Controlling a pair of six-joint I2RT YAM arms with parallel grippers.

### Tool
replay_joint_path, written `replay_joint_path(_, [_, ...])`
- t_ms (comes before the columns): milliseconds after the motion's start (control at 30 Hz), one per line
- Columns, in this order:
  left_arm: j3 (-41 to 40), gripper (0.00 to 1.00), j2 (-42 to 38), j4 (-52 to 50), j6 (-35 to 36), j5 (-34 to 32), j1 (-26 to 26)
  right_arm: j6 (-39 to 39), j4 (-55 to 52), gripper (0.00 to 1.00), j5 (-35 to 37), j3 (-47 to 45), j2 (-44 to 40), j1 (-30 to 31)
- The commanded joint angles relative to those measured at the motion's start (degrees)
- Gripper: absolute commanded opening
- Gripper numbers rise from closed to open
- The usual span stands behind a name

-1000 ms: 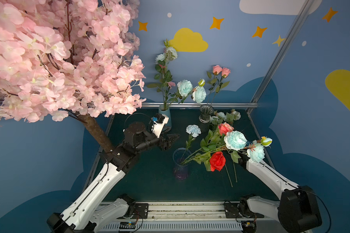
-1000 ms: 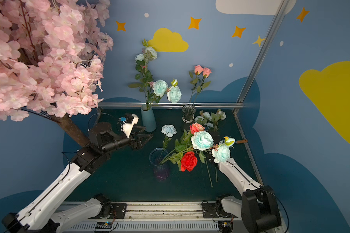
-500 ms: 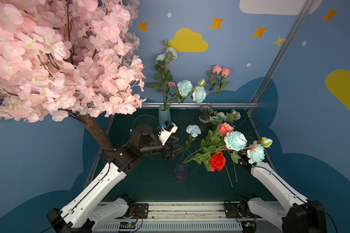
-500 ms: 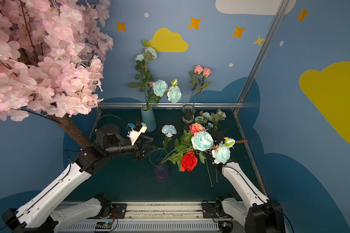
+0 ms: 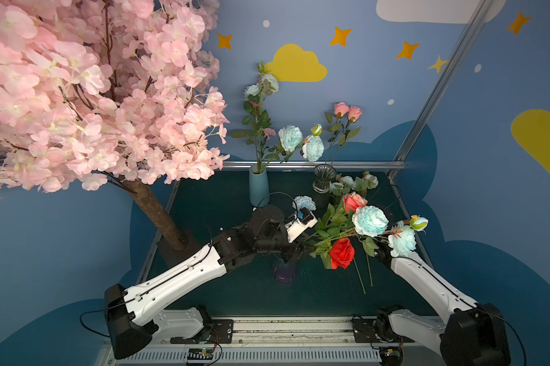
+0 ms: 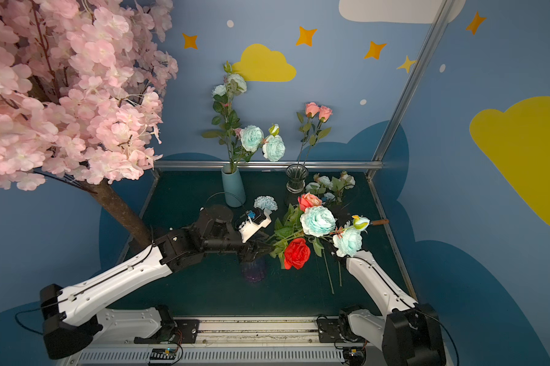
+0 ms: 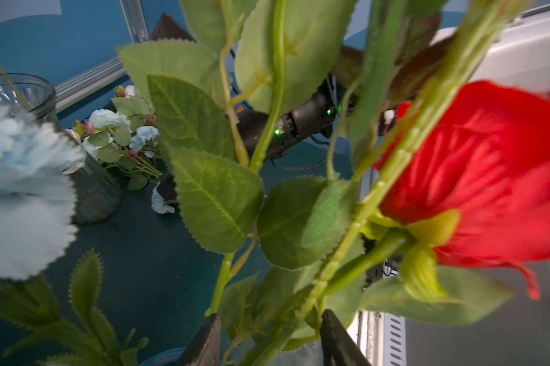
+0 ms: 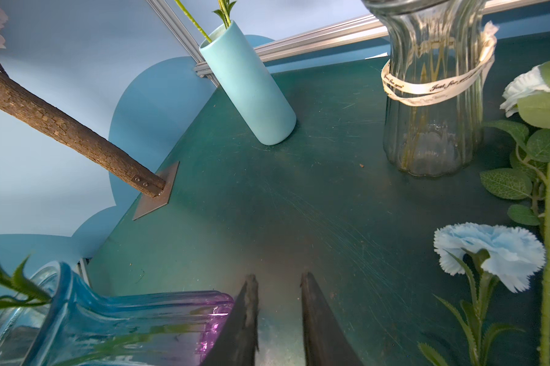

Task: Pick out blue flowers from the vase
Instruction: Pick up the flower from the vase.

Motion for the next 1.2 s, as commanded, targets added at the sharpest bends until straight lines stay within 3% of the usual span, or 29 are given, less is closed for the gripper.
replay_joint_path(0, [1.3, 0.47, 0.0, 3.3, 0.9, -4.4, -0.3, -0.4, 1.7, 0.23, -0.4, -1.7, -0.6, 0.1])
replay_joint_path(467, [4.4, 0.42, 5.1, 4.1, 0.8, -1.6, -1.2, -0.7, 2.1, 0.18, -1.0, -1.9, 0.8, 0.1])
replay_joint_path(700, [4.7, 0.25, 5.5, 4.1, 0.7, -2.0, -1.3, -0.8, 2.3, 0.17, -1.1, -1.8, 1.2, 0.0])
replay_joint_path(1167, [6.6, 0.1, -1.6, 5.3, 1.6, -2.2, -1.4, -0.6, 1.4, 0.17, -1.3, -2.2, -1.3, 0.1])
